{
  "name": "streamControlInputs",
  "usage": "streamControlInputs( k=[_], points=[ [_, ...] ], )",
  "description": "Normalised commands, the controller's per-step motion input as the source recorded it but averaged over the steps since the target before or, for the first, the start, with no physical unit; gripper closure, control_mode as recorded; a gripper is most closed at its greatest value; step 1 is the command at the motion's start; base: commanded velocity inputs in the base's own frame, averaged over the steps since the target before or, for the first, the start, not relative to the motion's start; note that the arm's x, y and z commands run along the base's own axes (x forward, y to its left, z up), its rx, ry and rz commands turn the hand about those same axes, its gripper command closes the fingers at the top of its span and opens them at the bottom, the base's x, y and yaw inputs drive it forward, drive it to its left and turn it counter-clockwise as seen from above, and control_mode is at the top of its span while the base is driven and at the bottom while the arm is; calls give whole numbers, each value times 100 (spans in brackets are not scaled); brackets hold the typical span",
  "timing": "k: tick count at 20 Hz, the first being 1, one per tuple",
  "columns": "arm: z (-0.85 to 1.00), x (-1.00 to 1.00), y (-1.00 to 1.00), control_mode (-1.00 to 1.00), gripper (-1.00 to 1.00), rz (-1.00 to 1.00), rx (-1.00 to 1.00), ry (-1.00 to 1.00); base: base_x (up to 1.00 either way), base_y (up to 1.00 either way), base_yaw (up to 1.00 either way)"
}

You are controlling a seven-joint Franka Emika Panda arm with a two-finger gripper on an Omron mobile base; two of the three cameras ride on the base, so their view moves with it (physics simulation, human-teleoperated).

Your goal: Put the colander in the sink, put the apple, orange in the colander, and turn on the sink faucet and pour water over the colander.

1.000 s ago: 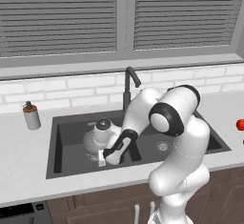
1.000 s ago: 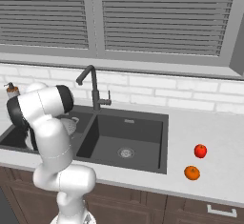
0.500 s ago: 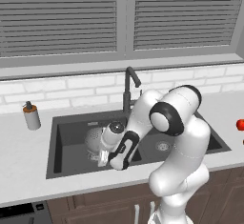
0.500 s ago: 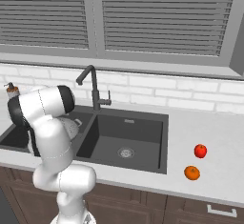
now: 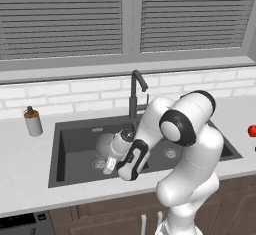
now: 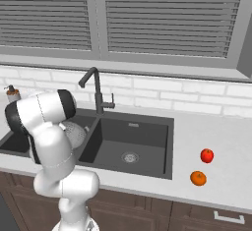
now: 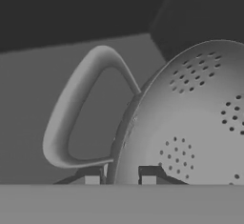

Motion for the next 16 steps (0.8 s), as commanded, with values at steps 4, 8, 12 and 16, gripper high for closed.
streamControlInputs(
  k=[4, 8, 12, 16],
  points=[
    [-4, -15, 11, -100, 100, -17, 0, 15, 0, 0, 0],
    [-17, 10, 25, -100, 100, -15, -5, 26, 0, 0, 0],
    [-25, 38, 31, -100, 100, -10, -9, 27, 0, 0, 0],
    [-20, 35, 28, -100, 100, -9, -9, 13, 0, 0, 0]
  ],
)
